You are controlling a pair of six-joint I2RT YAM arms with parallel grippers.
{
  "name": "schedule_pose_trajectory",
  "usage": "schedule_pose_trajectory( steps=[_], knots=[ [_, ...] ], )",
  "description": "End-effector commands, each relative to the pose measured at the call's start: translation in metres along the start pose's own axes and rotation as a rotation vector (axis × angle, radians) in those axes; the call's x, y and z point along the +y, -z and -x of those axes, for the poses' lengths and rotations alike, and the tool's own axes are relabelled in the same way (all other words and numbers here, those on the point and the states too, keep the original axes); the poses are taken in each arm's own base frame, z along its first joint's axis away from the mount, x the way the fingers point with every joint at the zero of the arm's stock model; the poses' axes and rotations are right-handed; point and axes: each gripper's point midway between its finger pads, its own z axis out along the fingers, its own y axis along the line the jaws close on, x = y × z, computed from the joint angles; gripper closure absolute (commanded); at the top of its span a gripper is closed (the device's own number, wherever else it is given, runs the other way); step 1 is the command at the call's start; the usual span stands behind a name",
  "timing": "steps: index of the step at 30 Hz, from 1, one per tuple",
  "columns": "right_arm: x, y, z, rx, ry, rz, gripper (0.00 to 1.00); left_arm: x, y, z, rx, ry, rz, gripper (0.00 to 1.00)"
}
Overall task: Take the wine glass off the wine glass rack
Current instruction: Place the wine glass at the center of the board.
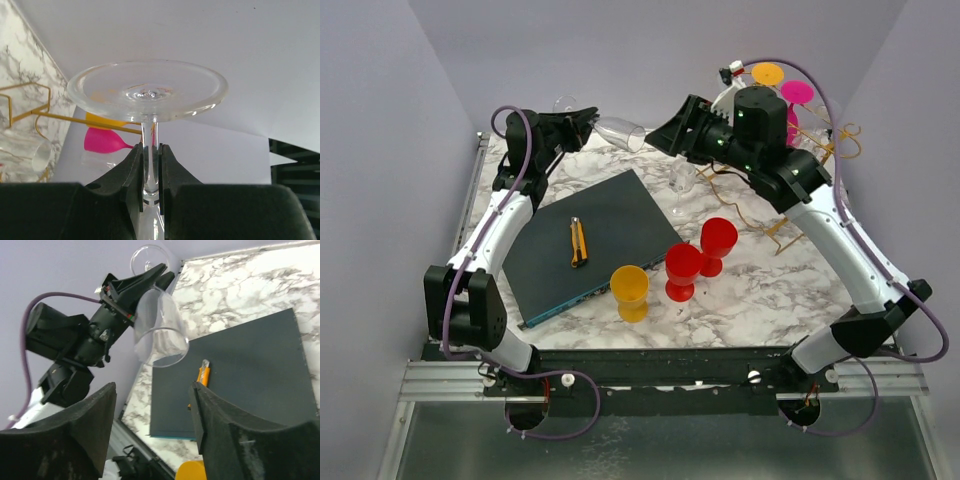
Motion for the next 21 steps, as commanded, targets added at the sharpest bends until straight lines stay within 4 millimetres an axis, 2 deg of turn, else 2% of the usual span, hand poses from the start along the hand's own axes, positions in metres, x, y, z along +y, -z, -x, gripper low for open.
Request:
schedule_pose_trajectory(
  steps=[1, 3, 6, 13, 16, 19, 21],
  knots=[
    [-0.012, -0.021, 0.013, -0.098, 0.094, -0.083, 0.38, -0.057, 0.033, -0.018, 0.093, 0.202, -0.158, 1.0],
    [-0.016, -0.026, 0.014, -0.108, 0.106, -0.107, 0.42, -0.059, 0.036, -0.017, 0.089, 0.224, -0.163, 1.0],
    [-0.016, -0.03, 0.018, -0.126, 0.12, -0.106, 0.42, -0.06, 0.037, -0.016, 0.088, 0.249, -0.166, 1.0],
    [-0.006, -0.043, 0.019, -0.126, 0.122, -0.075, 0.43, -0.056, 0.037, -0.015, 0.085, 0.257, -0.161, 1.0],
    [-0.01, -0.036, 0.018, -0.143, 0.098, -0.108, 0.46, -0.053, 0.037, -0.012, 0.073, 0.265, -0.155, 1.0],
    [-0.019, -0.02, 0.021, -0.18, 0.07, -0.153, 0.46, -0.049, 0.035, -0.011, 0.071, 0.269, -0.148, 1.0],
    [-0.017, -0.011, 0.023, -0.193, 0.074, -0.142, 0.45, -0.047, 0.035, -0.01, 0.061, 0.27, -0.144, 1.0]
  ],
)
